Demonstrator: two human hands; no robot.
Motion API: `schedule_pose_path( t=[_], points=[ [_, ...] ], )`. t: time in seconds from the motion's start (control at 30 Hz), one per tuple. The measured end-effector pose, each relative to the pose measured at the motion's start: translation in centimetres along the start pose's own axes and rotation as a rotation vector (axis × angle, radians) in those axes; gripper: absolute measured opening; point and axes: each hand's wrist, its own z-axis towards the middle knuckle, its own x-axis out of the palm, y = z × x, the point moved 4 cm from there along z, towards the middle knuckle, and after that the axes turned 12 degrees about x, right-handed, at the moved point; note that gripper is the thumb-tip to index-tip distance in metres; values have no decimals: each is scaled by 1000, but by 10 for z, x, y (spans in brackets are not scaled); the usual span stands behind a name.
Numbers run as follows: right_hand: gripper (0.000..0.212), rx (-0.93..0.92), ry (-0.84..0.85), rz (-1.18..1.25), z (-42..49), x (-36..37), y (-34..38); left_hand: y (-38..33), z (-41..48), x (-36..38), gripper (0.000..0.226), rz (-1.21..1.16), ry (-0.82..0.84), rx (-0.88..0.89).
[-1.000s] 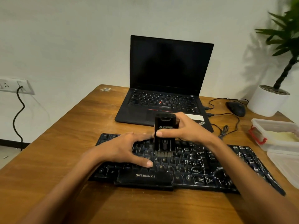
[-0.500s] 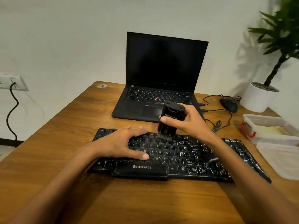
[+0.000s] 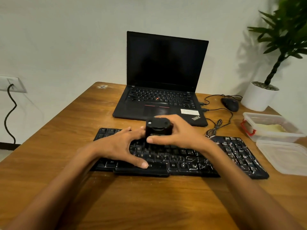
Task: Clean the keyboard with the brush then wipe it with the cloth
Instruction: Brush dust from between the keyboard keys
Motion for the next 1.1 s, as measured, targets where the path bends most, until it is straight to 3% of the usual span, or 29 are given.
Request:
schedule_pose_path(
  t=[0.1, 0.17, 0.27, 0.37, 0.53, 0.6, 0.73, 0.9, 1.03, 1.1],
  points=[
    [40, 118, -6, 4, -10, -19, -23, -5, 0, -2, 106, 20, 4, 9],
    [35, 189, 6, 26, -17, -37, -33, -7, 1, -2, 105, 24, 10, 8],
    [19, 107, -8, -3, -9, -29, -14, -8, 1, -3, 105, 28, 20, -9],
    [21, 53, 5, -3, 2, -2, -7, -7, 1, -2, 108, 33, 8, 28],
    [26, 244, -57, 33, -25, -43, -37, -12, 1, -3, 109, 16, 26, 9],
    [31, 211, -65, 21, -30, -51, -37, -12, 1, -4, 111, 19, 33, -9],
    [24, 108, 79, 114, -25, -21, -22, -8, 0, -3, 116, 15, 36, -9],
    [23, 125, -179, 147, -11, -34, -25, -12, 1, -4, 114, 30, 27, 17],
    [22, 105, 33, 135, -14, -15, -19, -12, -1, -3, 107, 18, 44, -33],
    [22, 96, -54, 103, -9, -15, -21, -11, -2, -3, 108, 15, 51, -52]
  ],
)
